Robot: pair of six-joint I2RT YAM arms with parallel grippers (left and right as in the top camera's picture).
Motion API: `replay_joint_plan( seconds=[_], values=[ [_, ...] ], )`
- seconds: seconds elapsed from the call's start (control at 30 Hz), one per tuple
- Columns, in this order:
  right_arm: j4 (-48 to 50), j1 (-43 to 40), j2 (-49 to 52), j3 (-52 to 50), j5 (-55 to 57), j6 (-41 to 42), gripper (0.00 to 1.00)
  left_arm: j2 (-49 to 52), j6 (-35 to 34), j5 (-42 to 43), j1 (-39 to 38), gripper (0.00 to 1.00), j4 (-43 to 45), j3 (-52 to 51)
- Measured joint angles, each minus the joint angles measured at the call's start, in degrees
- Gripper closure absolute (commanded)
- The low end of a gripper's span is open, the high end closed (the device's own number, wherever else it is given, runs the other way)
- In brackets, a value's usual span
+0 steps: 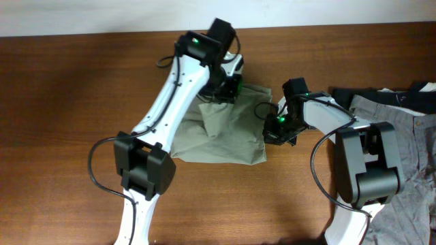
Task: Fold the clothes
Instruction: 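Lay the left end onto the right half and press the fold flat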
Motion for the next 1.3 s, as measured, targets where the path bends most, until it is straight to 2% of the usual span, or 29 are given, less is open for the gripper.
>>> replay_joint_plan(
  seconds=[0.1,0.23,0.37,0.4,0.47,0.5,0.57,0.63,0.67,0.7,0.8,0.93,1.07,1.17,1.2,1.3],
  values=[
    [0.0,0.0,0.0,0.0,-0.2,0.0,0.96,0.0,-1.3,-0.5,-2.3,0.47,2.6,-2.9],
    [-1.5,0.0,0.0,-0.1,-0.4,0.0,0.96,0.0,-1.4,-0.4,-3.6,0.45,2.9,-3.1],
    [-9.6,-1.7,0.0,0.8,0.4,-3.8,0.87,0.0,-0.9,-0.5,0.0,0.45,-2.1,-2.8],
    [-11.9,-4.2,-1.0,2.3,1.0,-7.1,0.82,0.0,0.0,-1.3,2.5,0.50,-5.7,-2.3],
    [-12.5,-6.5,-5.1,5.0,0.2,-13.2,0.74,0.0,2.1,-3.6,7.4,0.50,-8.2,-1.6],
    [-12.0,-6.5,-9.3,6.4,-1.3,-16.8,0.65,0.0,3.1,-4.3,8.8,0.55,-8.7,-1.6],
    [-11.2,-5.1,-14.6,7.9,-3.3,-20.0,0.61,0.0,5.5,-5.6,12.6,0.65,-7.9,-1.6],
    [-10.5,-2.1,-16.3,8.5,-4.5,-21.5,0.62,0.0,7.6,-6.1,14.0,0.70,-7.6,-1.6],
    [-10.2,0.3,-15.7,8.4,-5.0,-21.9,0.68,0.0,8.9,-6.3,14.3,0.73,-7.0,-2.3],
    [-9.0,2.9,-14.4,8.2,-5.1,-22.1,0.79,0.0,10.3,-6.2,14.2,0.75,-5.9,-3.8],
    [-6.9,8.1,-8.5,7.3,-3.3,-17.6,0.96,0.0,13.8,-3.6,14.1,0.89,0.0,-13.9],
    [-11.7,8.9,2.4,6.8,-0.2,-7.8,0.96,0.0,15.4,-1.5,14.1,0.94,6.2,-26.1],
    [-15.6,8.5,3.4,6.7,3.4,-4.1,0.96,0.0,15.6,-1.3,14.1,0.96,9.1,-34.6],
    [-17.3,8.4,2.2,6.7,6.6,-4.6,0.96,0.0,15.6,-1.3,14.5,0.98,6.5,-34.3],
    [-17.8,8.2,1.3,6.7,7.8,-5.2,0.96,0.0,15.6,-1.5,15.0,0.98,3.3,-33.1],
    [-16.8,6.0,-5.4,8.6,10.9,-8.2,0.96,0.1,16.0,-2.6,16.3,0.97,-4.3,-22.9]
  ],
)
